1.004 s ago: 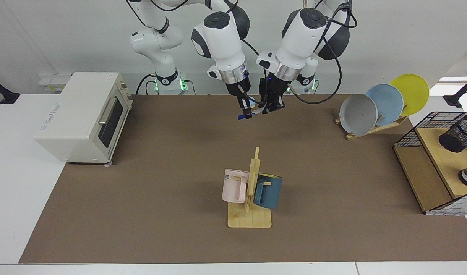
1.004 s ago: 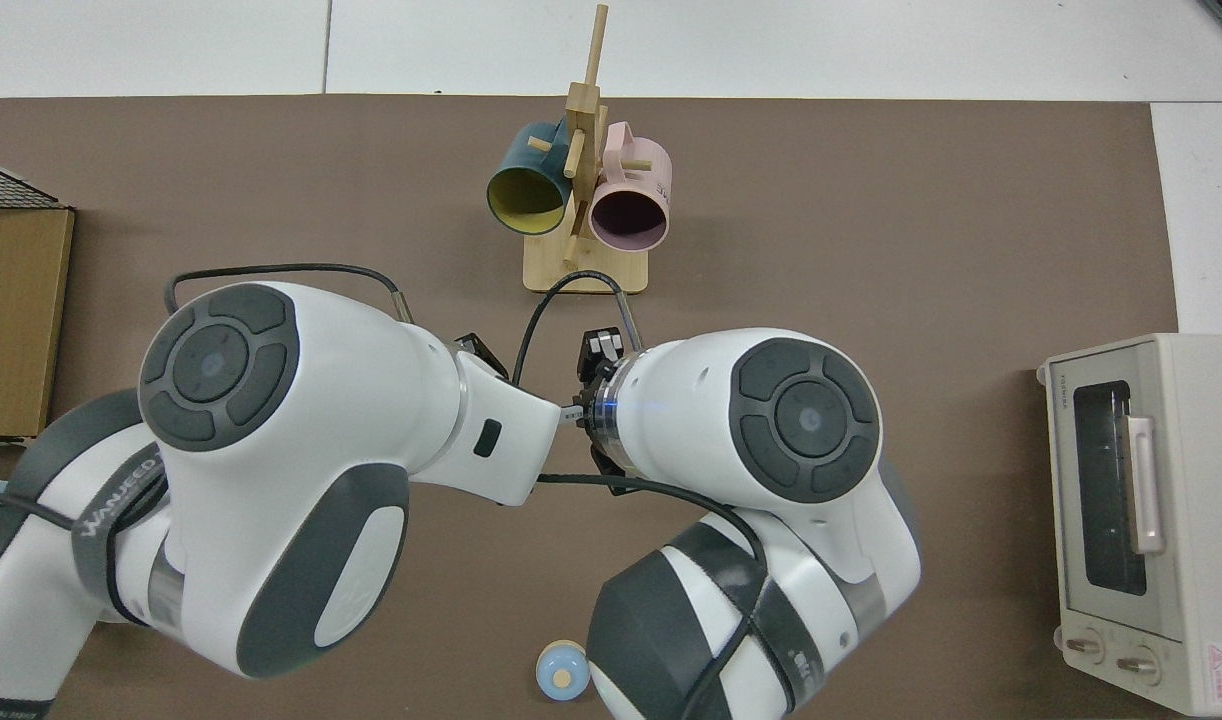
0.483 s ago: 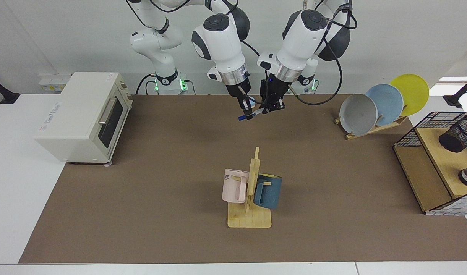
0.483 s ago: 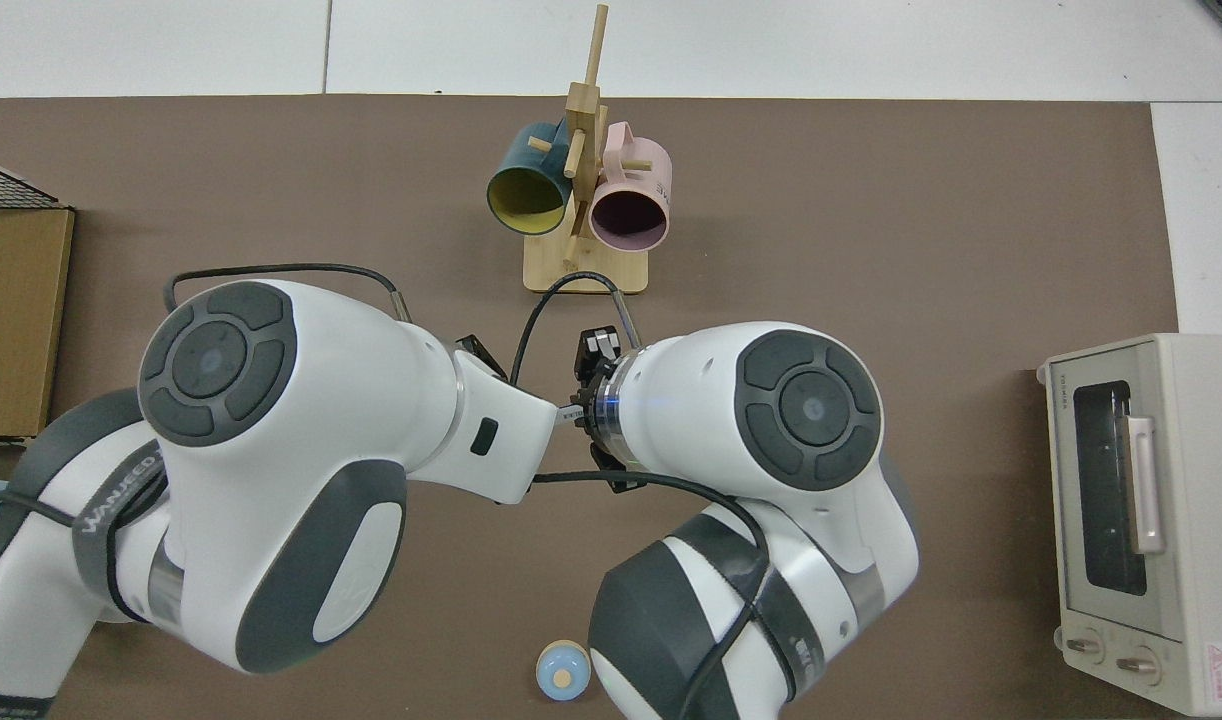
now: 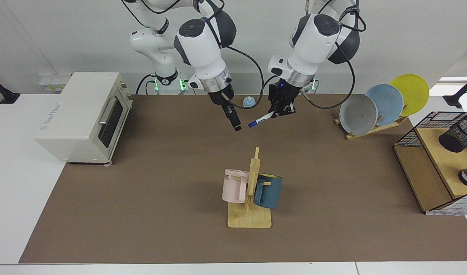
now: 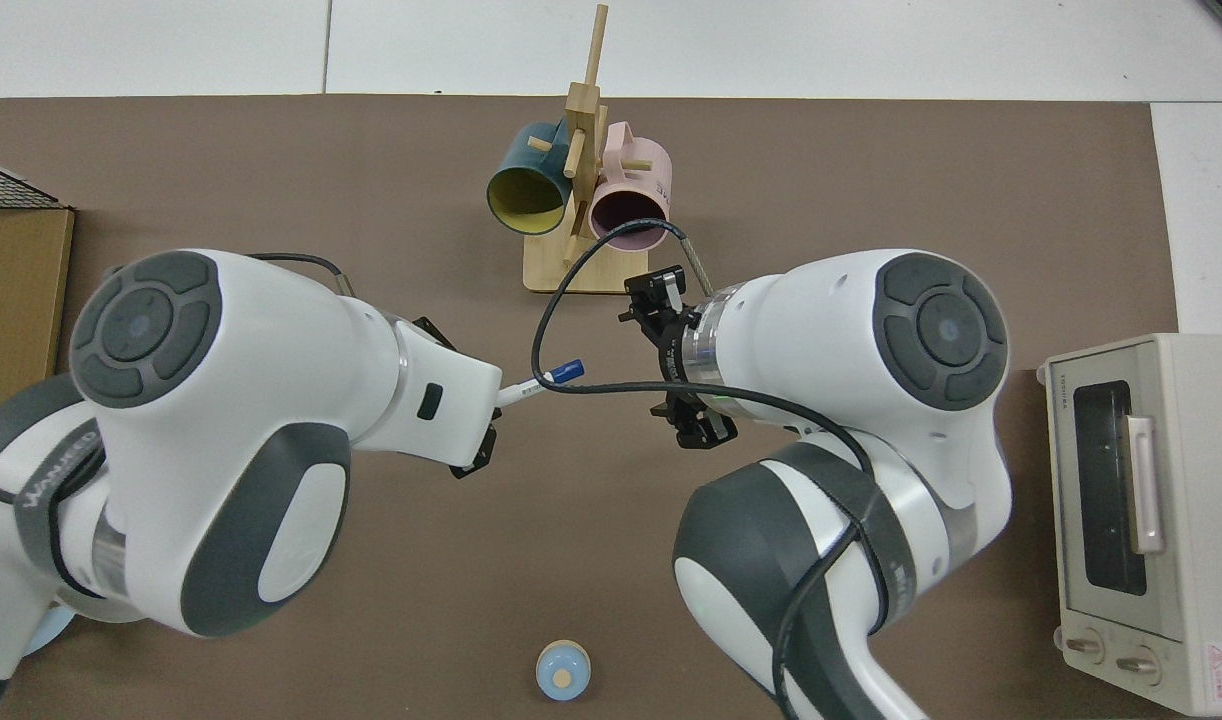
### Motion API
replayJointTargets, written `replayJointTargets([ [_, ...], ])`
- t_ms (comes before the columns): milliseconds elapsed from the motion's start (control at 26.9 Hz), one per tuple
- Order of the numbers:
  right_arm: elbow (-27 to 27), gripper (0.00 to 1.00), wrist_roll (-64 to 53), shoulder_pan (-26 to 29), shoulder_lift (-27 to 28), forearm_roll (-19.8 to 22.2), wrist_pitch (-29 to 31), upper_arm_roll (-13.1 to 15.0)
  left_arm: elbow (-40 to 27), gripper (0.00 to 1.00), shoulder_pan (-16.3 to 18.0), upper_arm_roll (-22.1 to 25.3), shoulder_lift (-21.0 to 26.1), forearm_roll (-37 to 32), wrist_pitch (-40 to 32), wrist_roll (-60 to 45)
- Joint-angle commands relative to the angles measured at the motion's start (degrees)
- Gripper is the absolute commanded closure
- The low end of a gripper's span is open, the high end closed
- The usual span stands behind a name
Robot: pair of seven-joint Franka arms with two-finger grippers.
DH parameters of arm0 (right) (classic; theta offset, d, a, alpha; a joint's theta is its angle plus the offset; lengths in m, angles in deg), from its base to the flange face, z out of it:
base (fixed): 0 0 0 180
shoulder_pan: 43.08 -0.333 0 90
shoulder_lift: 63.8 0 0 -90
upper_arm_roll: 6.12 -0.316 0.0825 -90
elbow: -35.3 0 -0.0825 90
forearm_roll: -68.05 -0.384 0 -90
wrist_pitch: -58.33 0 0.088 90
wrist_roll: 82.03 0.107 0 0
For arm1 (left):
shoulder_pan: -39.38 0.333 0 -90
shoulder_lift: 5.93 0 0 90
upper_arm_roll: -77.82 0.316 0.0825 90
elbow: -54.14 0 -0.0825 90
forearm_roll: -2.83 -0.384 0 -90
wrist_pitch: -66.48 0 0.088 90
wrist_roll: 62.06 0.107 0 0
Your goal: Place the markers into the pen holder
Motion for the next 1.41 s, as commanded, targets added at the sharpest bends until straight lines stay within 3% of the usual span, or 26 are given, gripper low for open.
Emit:
replayJointTargets([
  [0, 0.1, 0.00, -17.7, 2.5, -1.4, -0.5, -4.2, 0.0, -1.0, 1.00, 3.8, -0.2, -0.6, -4.8, -0.6, -0.4],
  [149, 0.1, 0.00, -33.3, 4.2, -3.3, 0.3, -8.4, 0.2, -0.9, 1.00, 6.1, -0.1, -0.6, -10.3, -2.4, -0.5],
  [260, 0.0, 0.00, -43.1, 4.7, -4.6, 4.0, -11.5, 0.1, -0.5, 1.00, 7.9, -0.1, -0.6, -15.9, -4.2, -0.5],
  [409, 0.0, 0.00, -51.5, 6.0, -5.7, 8.0, -14.3, 0.1, 0.2, 1.00, 9.8, -0.1, -1.1, -22.5, -5.6, -0.4],
  [669, 0.0, 0.00, -67.0, 8.3, -8.5, 10.7, -19.4, 0.1, 3.9, 1.00, 16.1, -0.1, -1.5, -31.4, -7.4, 0.1],
  [1041, 0.1, 0.00, -73.5, 11.7, -10.2, 10.9, -22.7, 0.1, 12.5, 1.00, 25.0, -0.1, -0.5, -42.0, -10.9, 16.9],
  [1376, 1.8, 0.00, -79.3, 14.1, -9.8, 12.4, -26.1, 0.4, 16.7, 1.00, 26.6, -0.1, 0.5, -57.0, -13.1, 29.5],
])
